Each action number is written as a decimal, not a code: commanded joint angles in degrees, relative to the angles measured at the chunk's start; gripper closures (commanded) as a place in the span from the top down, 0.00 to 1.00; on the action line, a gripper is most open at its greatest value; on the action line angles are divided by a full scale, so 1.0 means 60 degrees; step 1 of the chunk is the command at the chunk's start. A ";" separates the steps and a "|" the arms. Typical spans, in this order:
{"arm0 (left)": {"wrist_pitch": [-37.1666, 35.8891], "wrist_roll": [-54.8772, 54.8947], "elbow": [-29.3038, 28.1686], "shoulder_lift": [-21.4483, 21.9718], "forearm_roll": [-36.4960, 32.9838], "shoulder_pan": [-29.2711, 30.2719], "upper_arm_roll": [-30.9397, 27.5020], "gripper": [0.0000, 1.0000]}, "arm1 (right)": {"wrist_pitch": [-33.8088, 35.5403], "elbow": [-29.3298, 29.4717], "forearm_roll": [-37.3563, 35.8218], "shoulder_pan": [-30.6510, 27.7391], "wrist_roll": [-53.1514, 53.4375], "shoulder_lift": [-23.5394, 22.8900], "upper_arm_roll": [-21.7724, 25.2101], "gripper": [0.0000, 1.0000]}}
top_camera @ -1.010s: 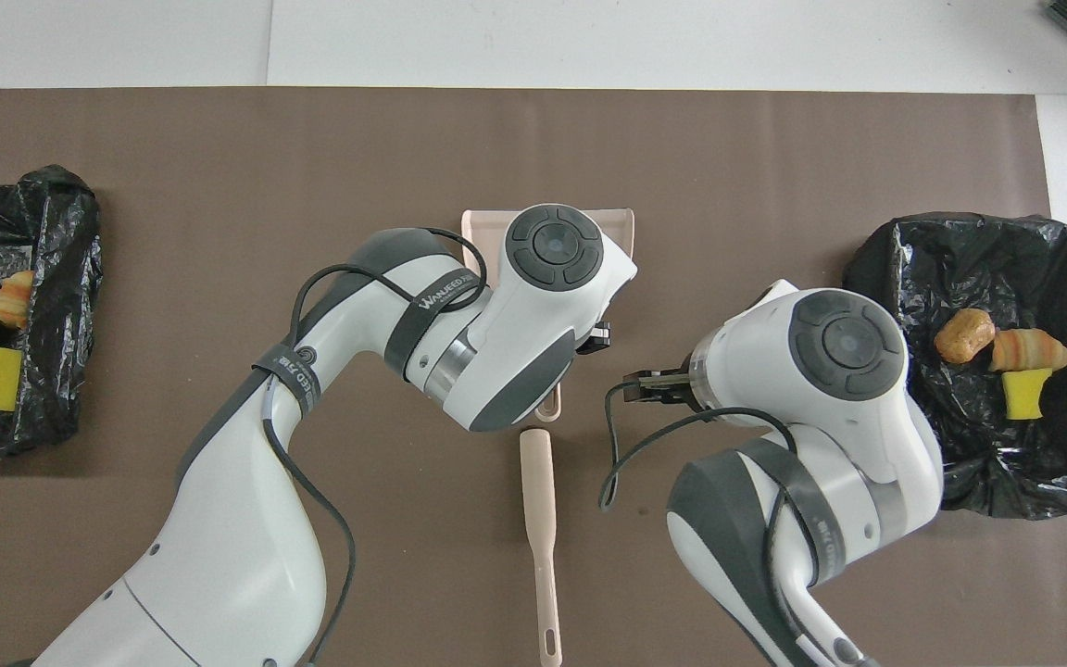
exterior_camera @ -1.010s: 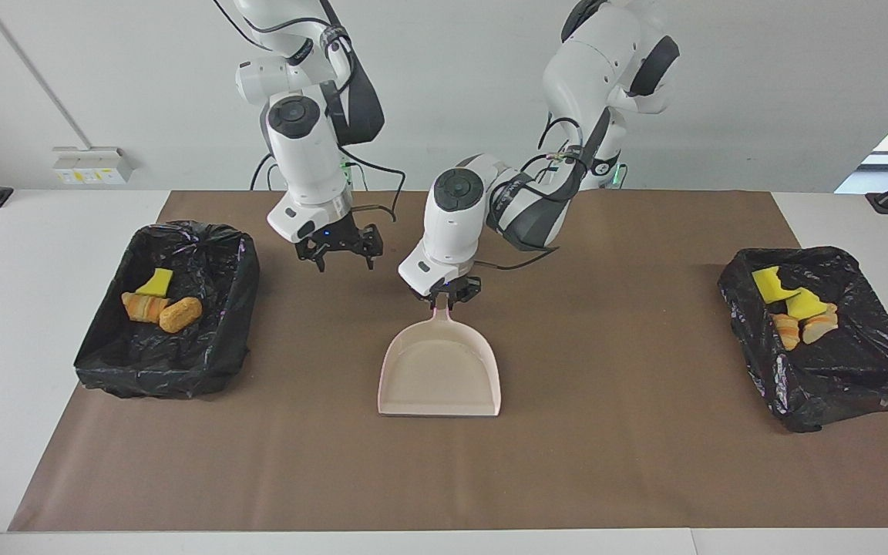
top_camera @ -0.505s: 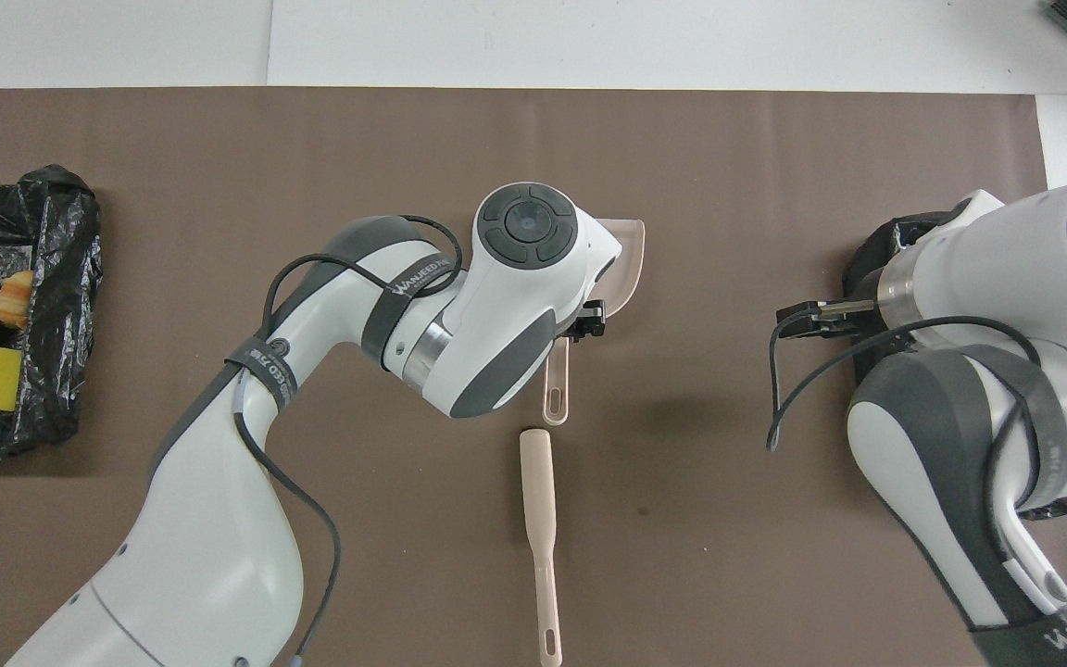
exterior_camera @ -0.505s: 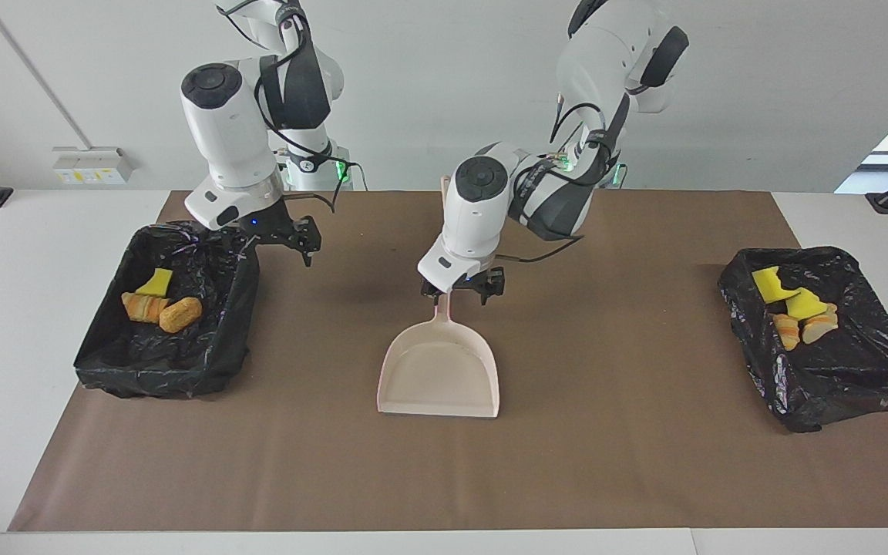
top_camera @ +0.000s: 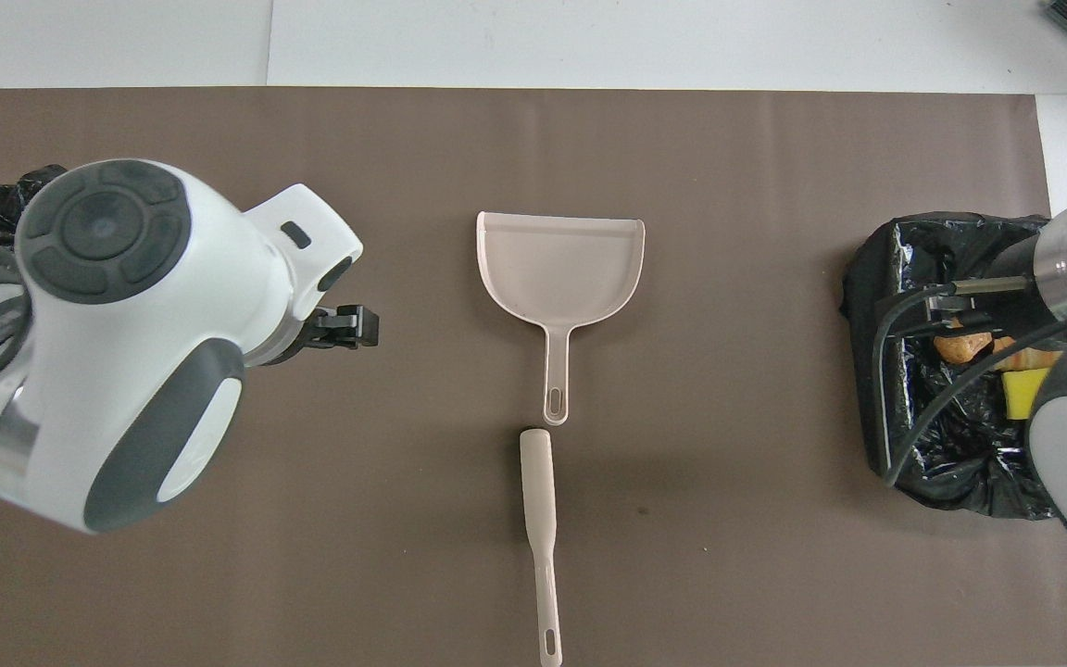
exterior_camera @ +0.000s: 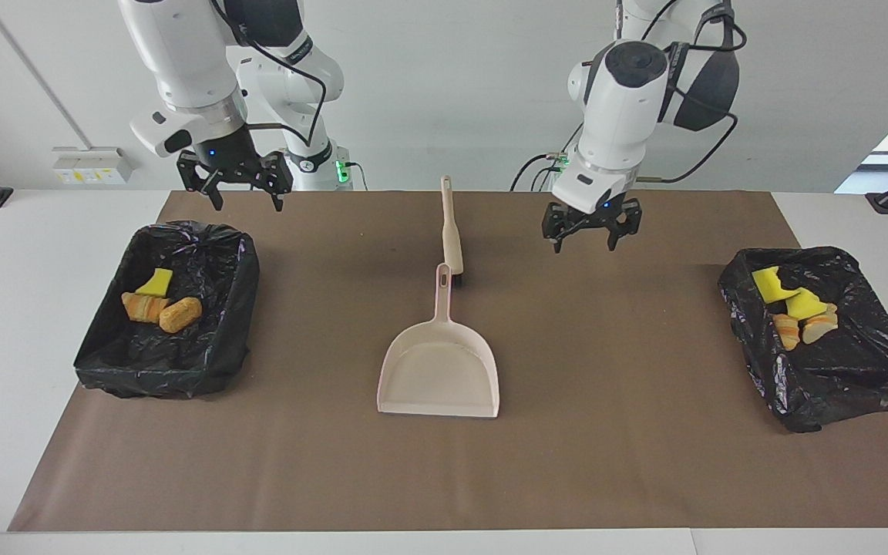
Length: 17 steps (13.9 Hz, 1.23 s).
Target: Sweep and dump trash in bin
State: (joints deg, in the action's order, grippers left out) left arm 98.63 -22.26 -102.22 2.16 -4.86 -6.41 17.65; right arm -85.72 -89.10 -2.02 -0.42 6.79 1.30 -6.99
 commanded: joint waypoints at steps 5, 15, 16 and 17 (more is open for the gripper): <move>-0.2196 0.1304 0.1183 0.1076 0.1103 0.0805 -0.0407 1.00 | 0.0751 0.0524 0.0000 -0.0092 -0.0165 0.0412 0.0769 1.00; -0.3357 0.2945 0.2901 0.0489 0.1001 0.0878 -0.0934 1.00 | 0.0736 0.0349 0.0718 0.0084 -0.1234 0.0471 0.1678 1.00; -0.3357 0.3151 0.2901 0.0475 0.1001 0.0907 -0.0935 1.00 | 0.0736 0.0334 0.0717 0.0084 -0.1234 0.0471 0.1678 1.00; -0.3371 0.3399 0.2901 0.0474 0.0986 0.1024 -0.0935 1.00 | 0.0751 0.0319 0.0717 0.0128 -0.1234 0.0486 0.1678 1.00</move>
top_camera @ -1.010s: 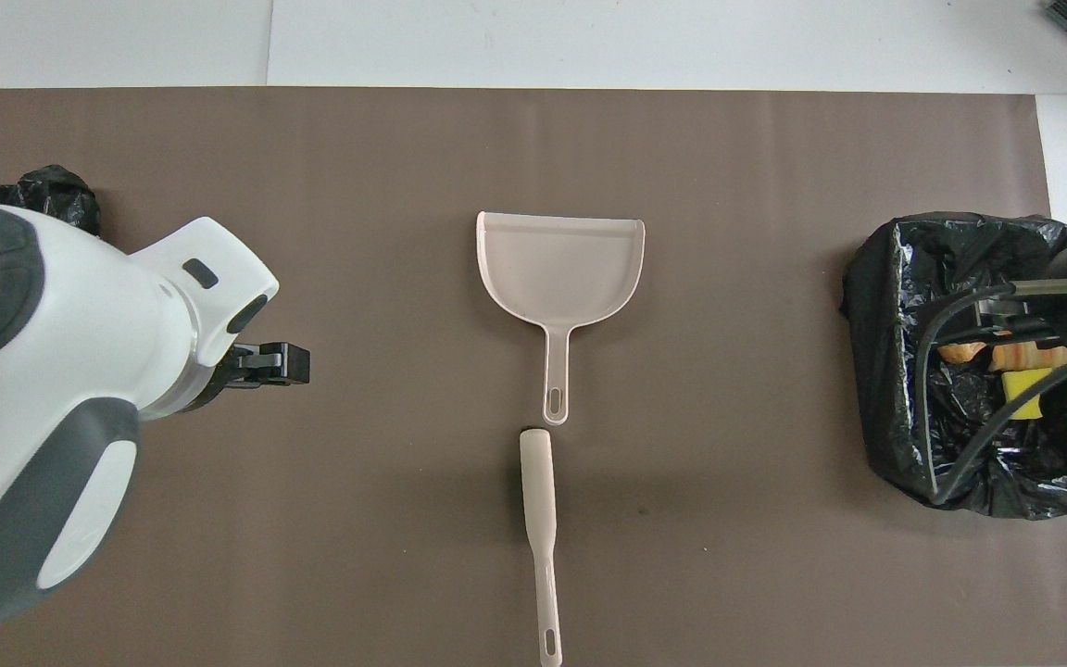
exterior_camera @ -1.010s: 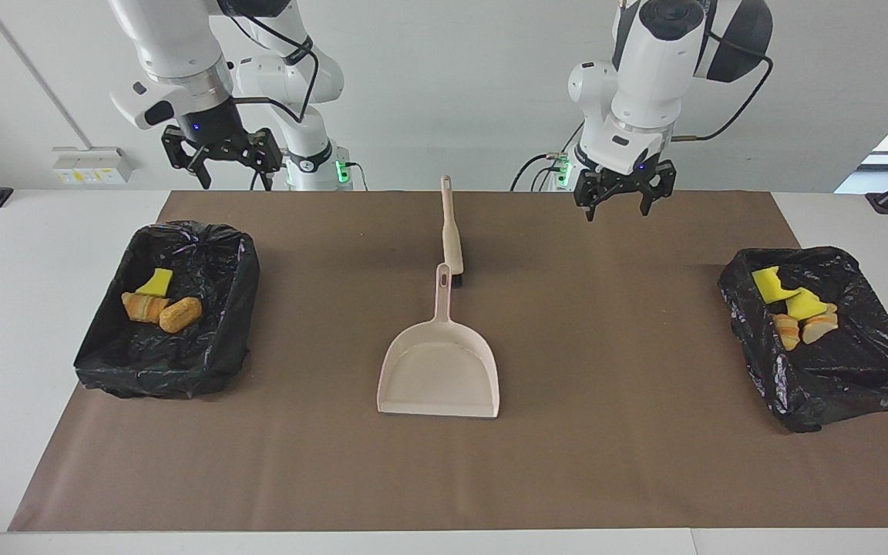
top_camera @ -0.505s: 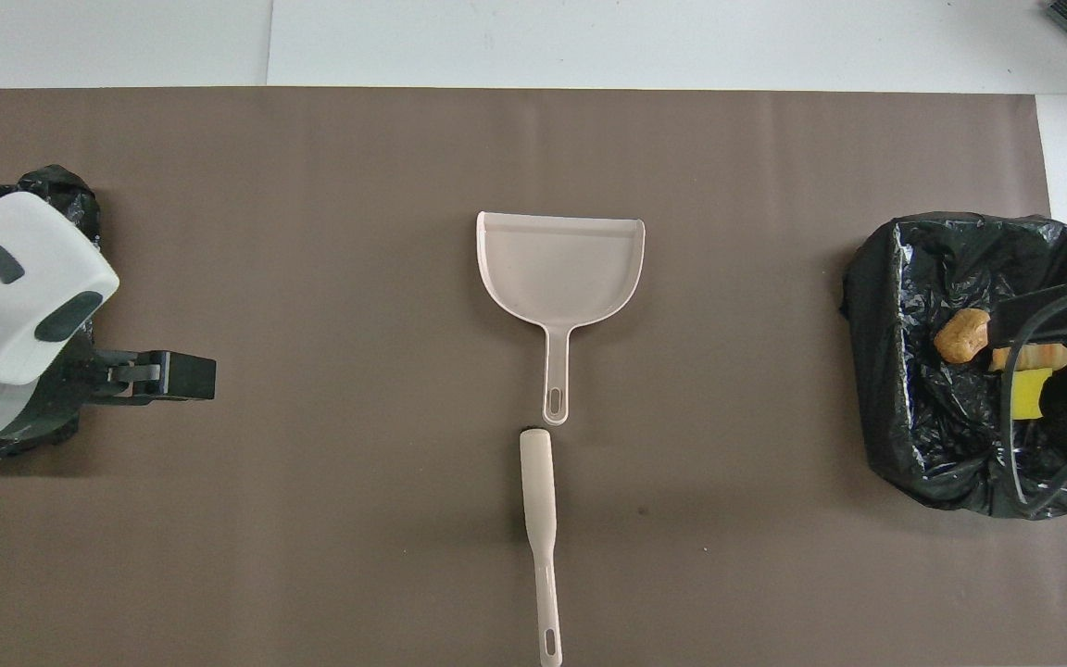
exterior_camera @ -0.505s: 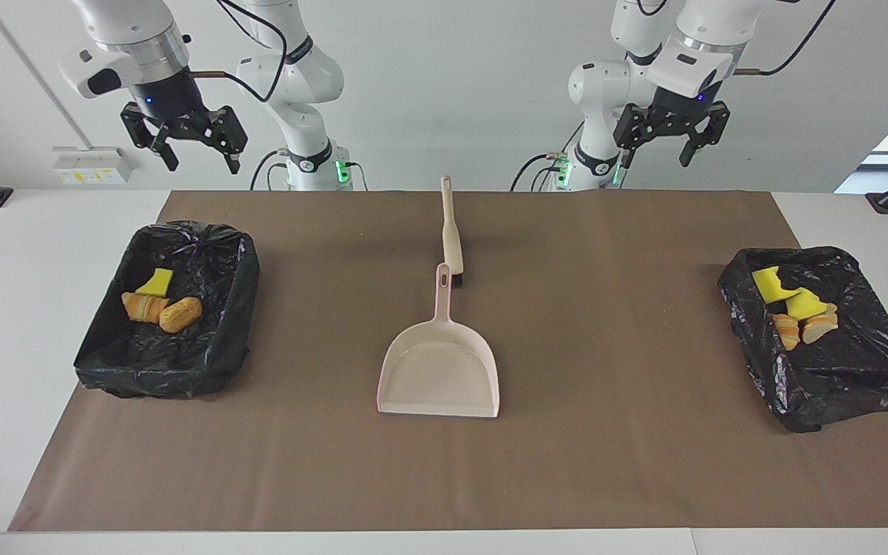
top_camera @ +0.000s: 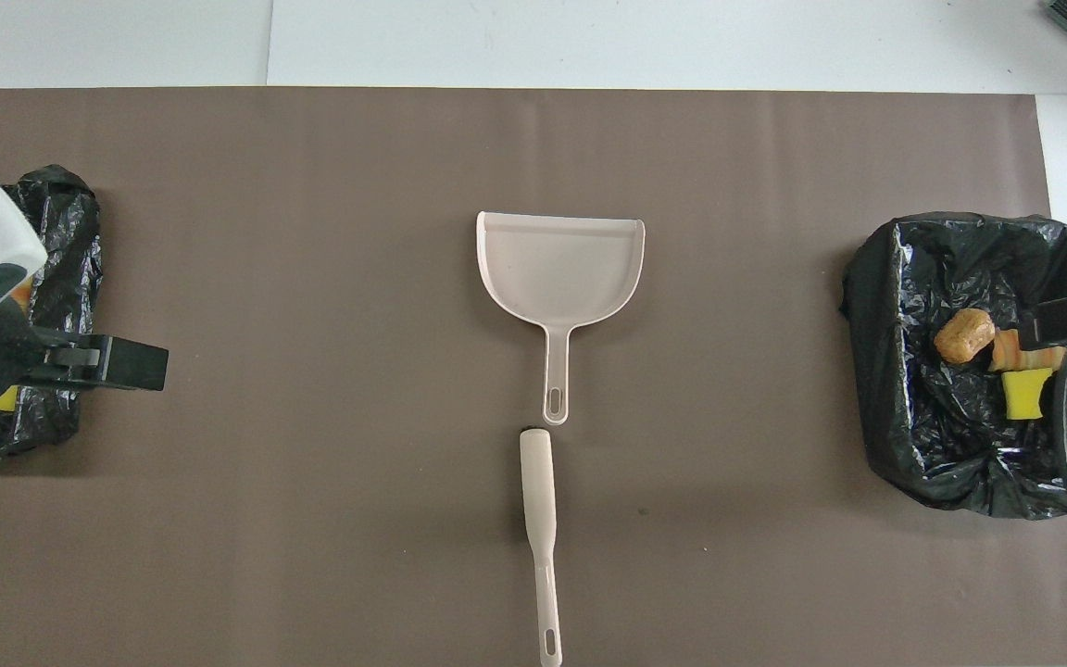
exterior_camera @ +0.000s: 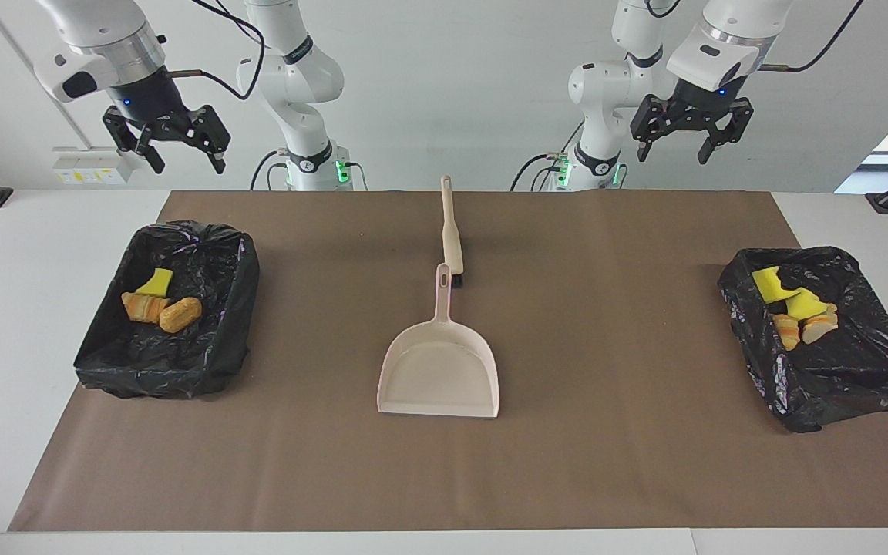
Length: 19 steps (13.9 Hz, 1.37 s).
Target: Sweep and dump trash in bin
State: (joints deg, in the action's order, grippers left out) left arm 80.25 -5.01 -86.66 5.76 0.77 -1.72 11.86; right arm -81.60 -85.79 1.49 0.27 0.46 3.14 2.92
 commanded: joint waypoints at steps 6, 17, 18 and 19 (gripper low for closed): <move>-0.0075 0.1202 0.0117 0.0037 0.0135 -0.0631 -0.1649 1.00 | 0.0036 -0.0423 -0.0087 0.0072 -0.0193 0.0281 -0.0003 1.00; -0.0881 0.1289 0.1025 -0.0535 0.0062 -0.0577 -0.2153 1.00 | -0.0227 -0.0893 -0.0556 0.0043 -0.0193 0.0575 -0.0003 1.00; -0.0837 0.1304 0.1025 -0.0491 0.0047 -0.0577 -0.2124 1.00 | -0.0271 -0.0907 -0.0542 0.0043 -0.0193 0.0575 -0.0003 1.00; -0.0836 0.1319 0.1010 -0.0476 0.0033 -0.0562 -0.2123 1.00 | -0.0257 -0.0907 -0.0542 0.0043 -0.0193 0.0575 -0.0003 1.00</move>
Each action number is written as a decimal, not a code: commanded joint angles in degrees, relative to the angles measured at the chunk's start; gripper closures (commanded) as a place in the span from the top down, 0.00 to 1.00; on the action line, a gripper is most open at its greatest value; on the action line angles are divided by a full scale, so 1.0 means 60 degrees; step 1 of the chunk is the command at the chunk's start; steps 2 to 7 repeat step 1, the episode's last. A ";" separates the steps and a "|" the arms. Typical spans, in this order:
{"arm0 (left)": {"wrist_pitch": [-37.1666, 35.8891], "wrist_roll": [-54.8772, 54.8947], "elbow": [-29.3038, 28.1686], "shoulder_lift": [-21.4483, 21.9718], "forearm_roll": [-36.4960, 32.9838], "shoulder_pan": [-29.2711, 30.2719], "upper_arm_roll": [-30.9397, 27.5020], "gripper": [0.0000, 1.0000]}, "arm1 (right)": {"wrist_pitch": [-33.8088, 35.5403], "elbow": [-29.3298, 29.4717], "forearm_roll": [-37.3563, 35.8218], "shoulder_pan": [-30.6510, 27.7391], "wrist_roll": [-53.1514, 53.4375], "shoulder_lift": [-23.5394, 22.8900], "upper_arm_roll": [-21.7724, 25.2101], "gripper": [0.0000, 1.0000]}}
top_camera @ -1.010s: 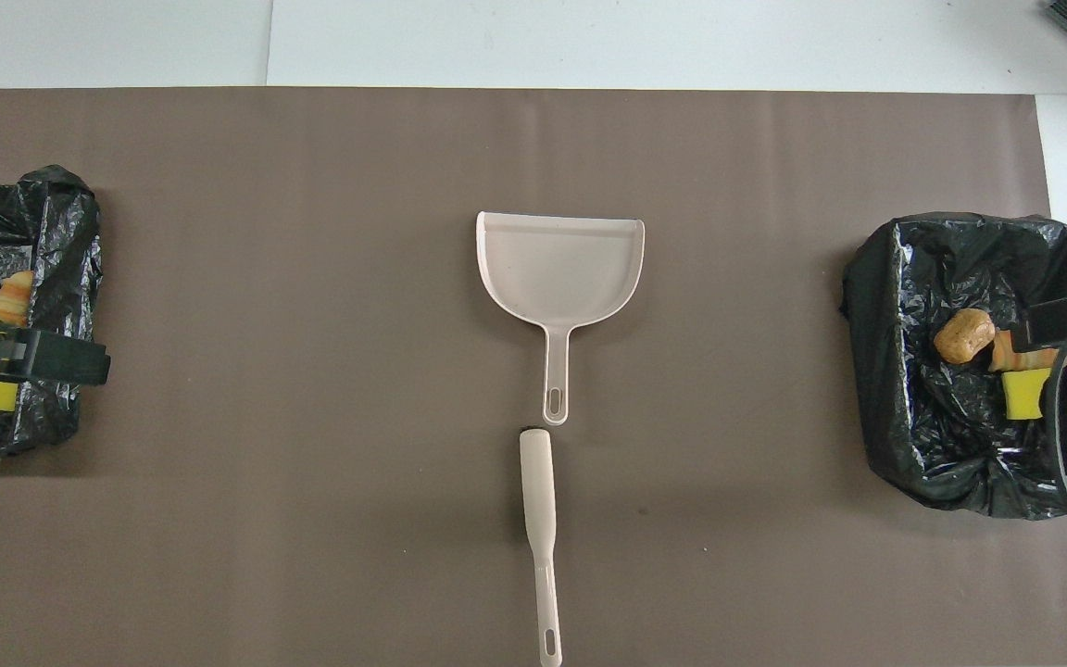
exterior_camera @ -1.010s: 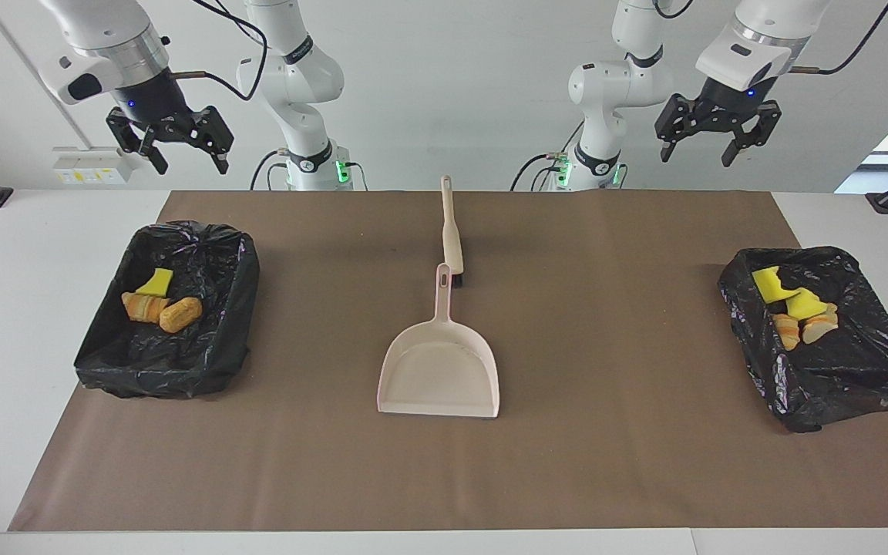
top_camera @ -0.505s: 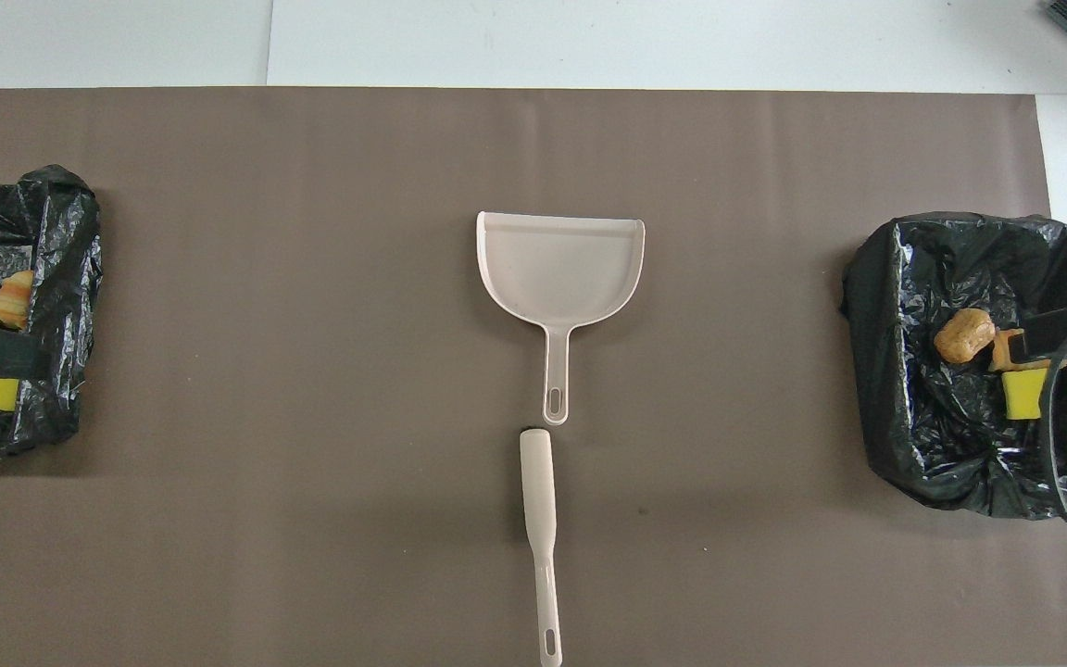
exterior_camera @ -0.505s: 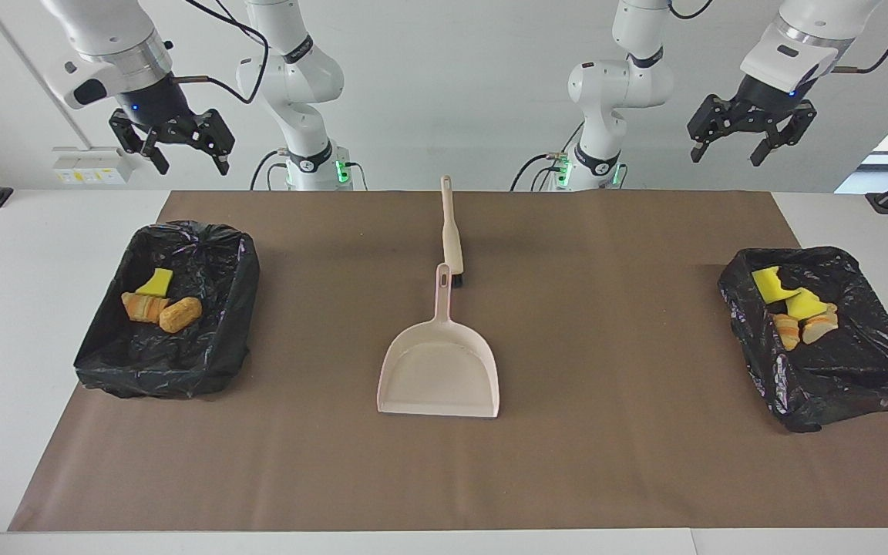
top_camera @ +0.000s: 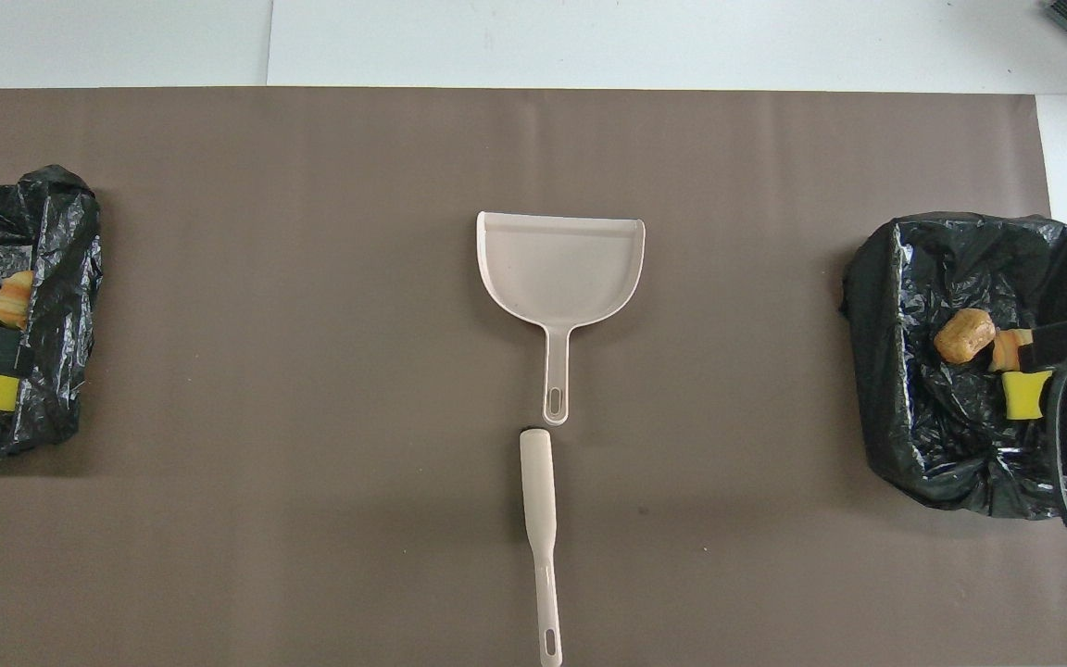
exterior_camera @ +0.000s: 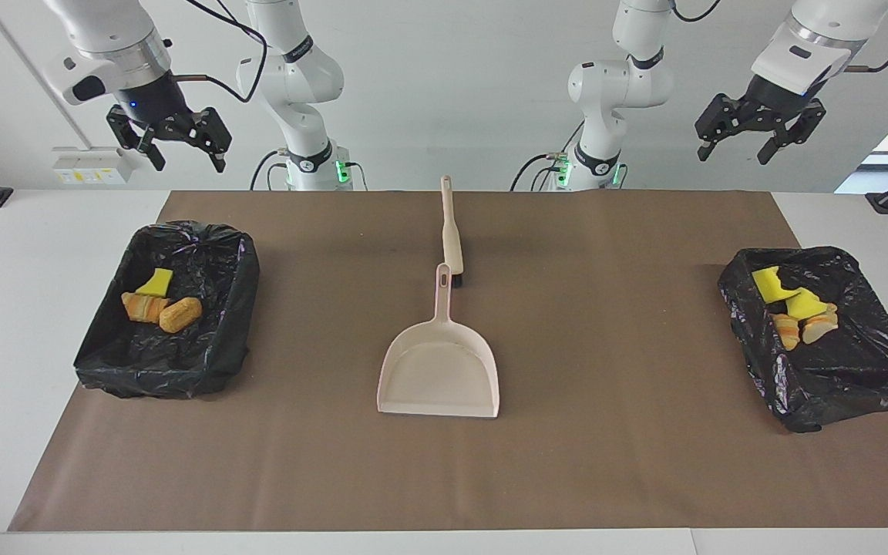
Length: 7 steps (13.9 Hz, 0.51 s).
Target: Sweep and dump trash in bin
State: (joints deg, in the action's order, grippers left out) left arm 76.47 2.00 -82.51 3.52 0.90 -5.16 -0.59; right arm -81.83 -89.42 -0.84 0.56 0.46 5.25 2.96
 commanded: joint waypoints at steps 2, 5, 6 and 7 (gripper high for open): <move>-0.0205 0.0150 0.0319 -0.0104 0.0011 0.0011 -0.0048 1.00 | -0.0190 -0.0302 -0.0153 -0.0006 -0.0179 0.0223 -0.0011 1.00; -0.0205 0.0150 0.0319 -0.0104 0.0011 0.0011 -0.0048 1.00 | -0.0190 -0.0302 -0.0153 -0.0006 -0.0179 0.0223 -0.0011 1.00; -0.0205 0.0150 0.0319 -0.0104 0.0011 0.0011 -0.0048 1.00 | -0.0190 -0.0302 -0.0153 -0.0006 -0.0179 0.0223 -0.0011 1.00; -0.0205 0.0150 0.0319 -0.0104 0.0011 0.0011 -0.0048 1.00 | -0.0190 -0.0302 -0.0153 -0.0006 -0.0179 0.0223 -0.0011 1.00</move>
